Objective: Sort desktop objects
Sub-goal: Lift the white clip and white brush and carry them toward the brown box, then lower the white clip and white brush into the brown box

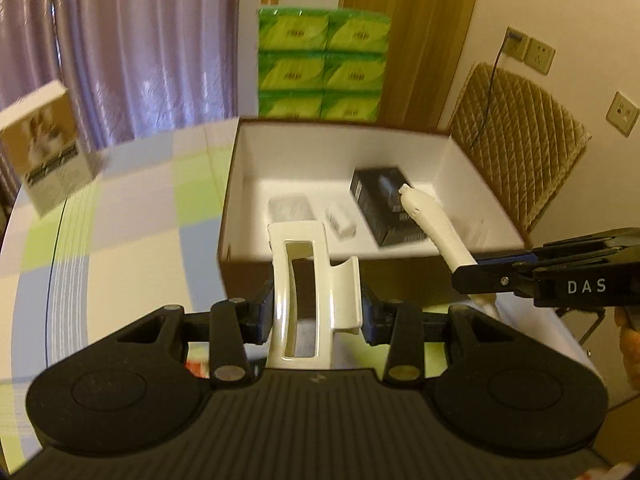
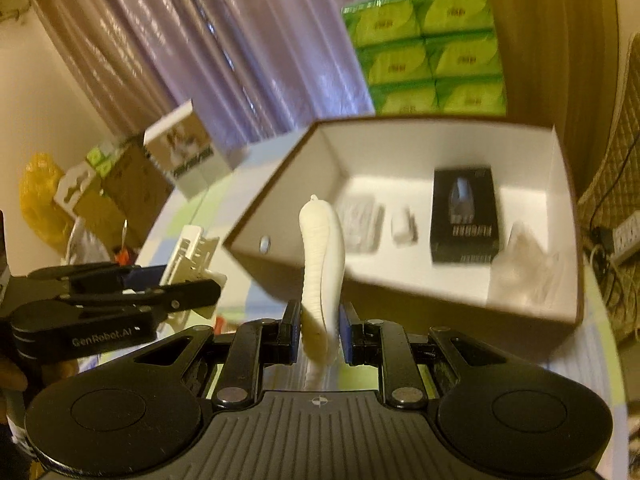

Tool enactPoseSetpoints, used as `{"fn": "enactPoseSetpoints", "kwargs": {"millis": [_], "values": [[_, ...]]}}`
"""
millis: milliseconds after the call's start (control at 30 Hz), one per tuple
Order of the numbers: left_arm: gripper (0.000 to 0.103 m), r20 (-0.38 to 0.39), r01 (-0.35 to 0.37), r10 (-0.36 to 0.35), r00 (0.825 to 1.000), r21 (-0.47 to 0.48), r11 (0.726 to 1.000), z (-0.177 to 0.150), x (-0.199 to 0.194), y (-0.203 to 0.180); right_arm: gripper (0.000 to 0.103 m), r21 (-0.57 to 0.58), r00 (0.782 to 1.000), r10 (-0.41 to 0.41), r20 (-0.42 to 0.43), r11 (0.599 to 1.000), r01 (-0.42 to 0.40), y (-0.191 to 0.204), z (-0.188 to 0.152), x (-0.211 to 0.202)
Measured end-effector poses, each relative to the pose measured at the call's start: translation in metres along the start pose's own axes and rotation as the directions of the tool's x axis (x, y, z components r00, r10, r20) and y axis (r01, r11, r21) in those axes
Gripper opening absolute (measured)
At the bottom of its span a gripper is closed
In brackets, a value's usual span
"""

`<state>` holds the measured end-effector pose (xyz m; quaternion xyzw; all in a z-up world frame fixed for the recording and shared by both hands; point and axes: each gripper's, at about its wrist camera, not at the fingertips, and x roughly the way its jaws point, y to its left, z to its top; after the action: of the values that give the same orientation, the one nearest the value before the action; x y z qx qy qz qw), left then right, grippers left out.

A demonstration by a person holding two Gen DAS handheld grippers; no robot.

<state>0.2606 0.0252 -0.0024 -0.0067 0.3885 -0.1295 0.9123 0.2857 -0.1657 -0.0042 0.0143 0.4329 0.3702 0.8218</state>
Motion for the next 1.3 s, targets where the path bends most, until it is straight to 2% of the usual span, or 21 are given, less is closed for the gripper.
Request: {"fn": "enactPoseSetpoints", "kwargs": {"millis": [267,533,933,1300], "values": [[0.036,0.037,0.003,-0.003,0.999,0.005,1.000,0.053,0.030,-0.004,0.017,0.010,0.997,-0.022,0.073,1.000,0.022,-0.019,0.054,0.015],[0.036,-0.010,0.005,-0.005,1.000,-0.015,1.000,0.089,0.082,0.004,0.017,0.048,0.995,-0.071,0.077,0.997,0.067,-0.044,0.092,0.058],[0.036,-0.134,-0.024,0.019,0.991,-0.034,0.999,0.093,0.151,0.015,0.017,0.067,0.991,-0.128,-0.027,0.989,0.129,-0.070,0.100,0.121],[0.036,-0.209,-0.061,0.059,0.976,-0.004,0.998,0.080,0.183,0.017,0.017,0.069,0.982,-0.162,-0.094,0.983,0.169,-0.085,0.096,0.147]]}}
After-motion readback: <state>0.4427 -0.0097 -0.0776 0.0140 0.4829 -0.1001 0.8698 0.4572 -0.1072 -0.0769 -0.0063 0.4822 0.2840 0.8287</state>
